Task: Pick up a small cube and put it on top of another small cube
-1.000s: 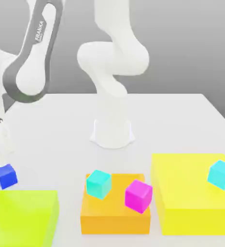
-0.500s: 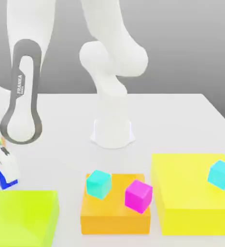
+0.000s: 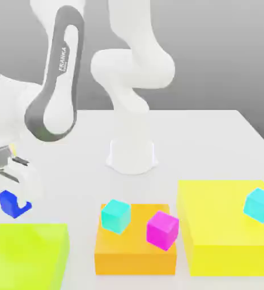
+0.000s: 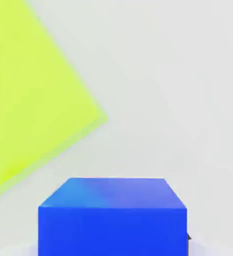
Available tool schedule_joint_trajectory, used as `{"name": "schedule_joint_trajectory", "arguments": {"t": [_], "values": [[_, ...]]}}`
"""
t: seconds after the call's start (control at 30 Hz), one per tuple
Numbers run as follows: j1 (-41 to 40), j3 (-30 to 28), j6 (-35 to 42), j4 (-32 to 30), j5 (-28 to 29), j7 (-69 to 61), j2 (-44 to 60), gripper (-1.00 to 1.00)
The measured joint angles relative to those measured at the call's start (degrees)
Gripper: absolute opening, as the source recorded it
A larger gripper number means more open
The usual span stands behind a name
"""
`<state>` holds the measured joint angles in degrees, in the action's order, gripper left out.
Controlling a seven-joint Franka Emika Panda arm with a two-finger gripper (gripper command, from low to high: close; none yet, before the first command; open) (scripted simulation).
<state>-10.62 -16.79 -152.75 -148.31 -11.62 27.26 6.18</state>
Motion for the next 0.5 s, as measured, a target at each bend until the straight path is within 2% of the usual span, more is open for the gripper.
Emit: {"name": "schedule_joint_trajectory", "arguments": {"t": [0.33,0.5], "values": [[30.4,15.5,12.0,4.9,5.7,-7.2,-8.0,-1.0],[42.0,21.9,16.8,6.9,9.8,-9.5,-11.5,-1.0]]}}
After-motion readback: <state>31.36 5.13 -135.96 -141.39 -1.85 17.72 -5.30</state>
